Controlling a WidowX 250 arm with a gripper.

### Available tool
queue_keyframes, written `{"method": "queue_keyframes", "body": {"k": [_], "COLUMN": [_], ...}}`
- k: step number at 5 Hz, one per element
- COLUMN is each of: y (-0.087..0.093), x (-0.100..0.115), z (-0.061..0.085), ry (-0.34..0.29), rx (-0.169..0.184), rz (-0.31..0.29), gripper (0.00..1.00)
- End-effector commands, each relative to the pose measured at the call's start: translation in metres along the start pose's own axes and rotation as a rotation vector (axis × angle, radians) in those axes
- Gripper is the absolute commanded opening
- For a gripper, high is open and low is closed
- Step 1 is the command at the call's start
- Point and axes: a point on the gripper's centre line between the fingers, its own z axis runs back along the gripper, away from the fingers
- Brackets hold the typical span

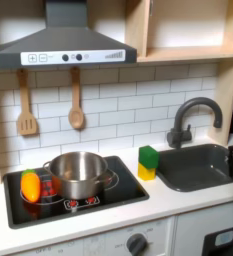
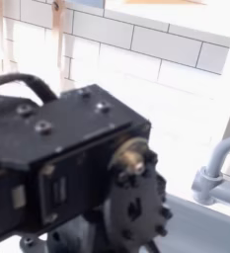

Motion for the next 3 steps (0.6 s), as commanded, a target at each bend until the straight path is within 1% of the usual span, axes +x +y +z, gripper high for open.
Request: {"method": "queue_keyframes", "body": {"k": [1, 3], "y": [-0.01, -0.021], "x": [-0.002, -0.003], "z": [0.001, 0.001], "ry": [0.001, -0.001], "rx": [-0.008, -0.015], "rz": [-0.026, -0.044], "gripper": [1.0, 1.0]}}
